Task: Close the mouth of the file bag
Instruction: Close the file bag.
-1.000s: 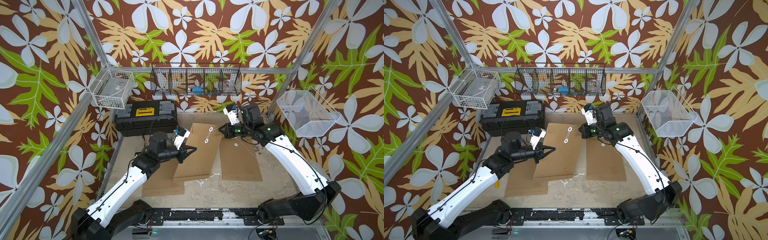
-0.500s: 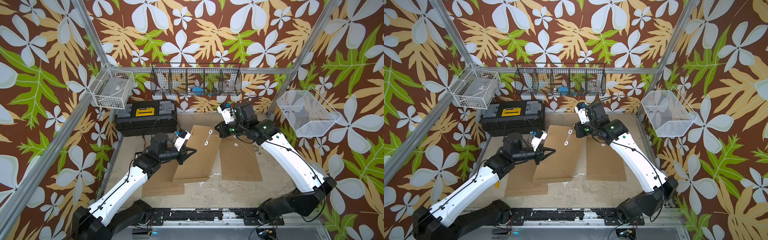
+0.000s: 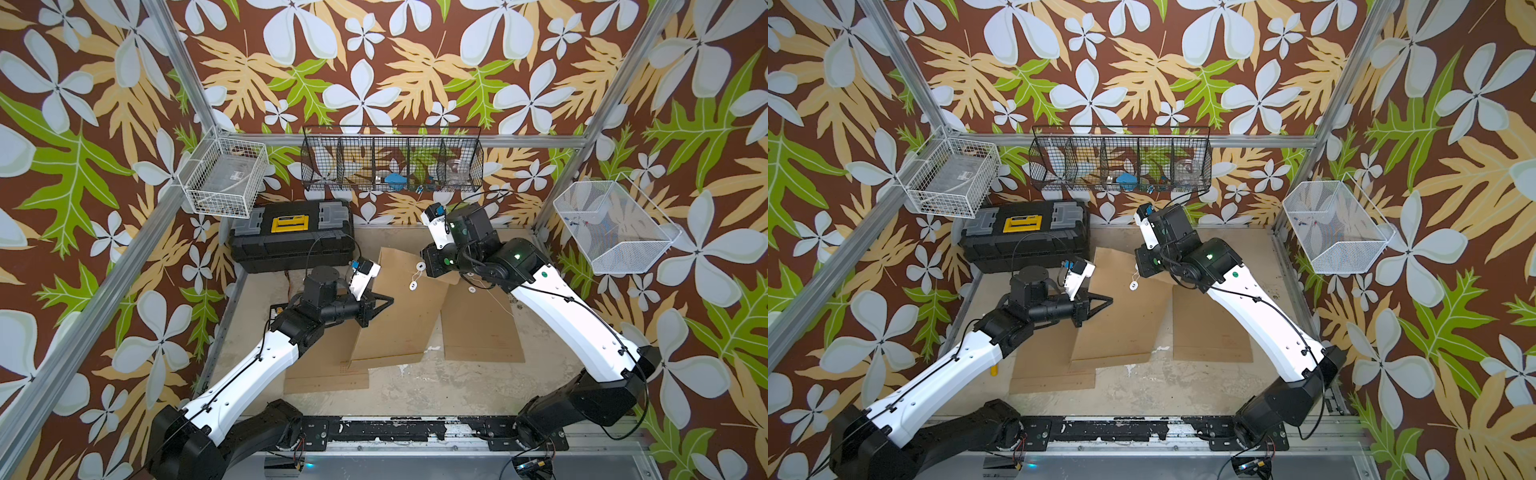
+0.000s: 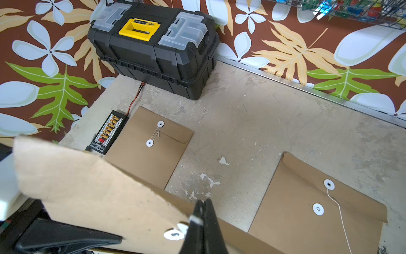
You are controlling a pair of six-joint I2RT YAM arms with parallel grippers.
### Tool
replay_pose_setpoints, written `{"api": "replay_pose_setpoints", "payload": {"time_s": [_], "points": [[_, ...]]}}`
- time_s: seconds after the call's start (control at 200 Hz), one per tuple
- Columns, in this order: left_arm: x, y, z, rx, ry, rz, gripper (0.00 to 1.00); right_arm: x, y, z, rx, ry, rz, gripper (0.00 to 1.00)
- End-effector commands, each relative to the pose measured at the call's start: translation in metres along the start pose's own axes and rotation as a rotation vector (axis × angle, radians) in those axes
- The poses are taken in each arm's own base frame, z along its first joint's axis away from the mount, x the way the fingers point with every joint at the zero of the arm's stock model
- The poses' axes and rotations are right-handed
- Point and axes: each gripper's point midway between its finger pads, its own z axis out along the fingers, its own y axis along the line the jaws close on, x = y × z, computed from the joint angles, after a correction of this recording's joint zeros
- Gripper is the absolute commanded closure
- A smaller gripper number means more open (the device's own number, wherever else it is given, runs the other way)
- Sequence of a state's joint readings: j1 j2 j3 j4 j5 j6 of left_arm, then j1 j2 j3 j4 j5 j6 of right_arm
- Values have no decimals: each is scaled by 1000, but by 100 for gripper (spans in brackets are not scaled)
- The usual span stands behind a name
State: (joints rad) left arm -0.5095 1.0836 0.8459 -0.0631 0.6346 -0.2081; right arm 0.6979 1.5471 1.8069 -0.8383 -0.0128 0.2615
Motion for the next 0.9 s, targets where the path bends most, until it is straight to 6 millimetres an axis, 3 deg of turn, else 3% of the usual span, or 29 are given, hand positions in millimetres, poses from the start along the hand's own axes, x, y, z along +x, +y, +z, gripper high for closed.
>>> {"api": "replay_pose_setpoints", "payload": {"time_s": [0.0,0.24,0.37,0.636,0.781,0.896], "points": [[-16,-4,-2,12,-56,24,100,2,1,0,11,6,3,100],[-10,0,0,1,-43,14,100,-7,-53,-19,353,-13,-87,100],[-6,5,2,-17,-35,2,100,-5,-64,-21,443,11,-131,100],[-4,19,5,-83,-34,-2,100,8,-52,-16,434,100,-192,100],[-5,18,6,-71,-36,2,100,19,-39,-5,343,138,-191,100],[-2,17,6,-66,-32,10,100,13,-27,0,222,116,-134,100]]}}
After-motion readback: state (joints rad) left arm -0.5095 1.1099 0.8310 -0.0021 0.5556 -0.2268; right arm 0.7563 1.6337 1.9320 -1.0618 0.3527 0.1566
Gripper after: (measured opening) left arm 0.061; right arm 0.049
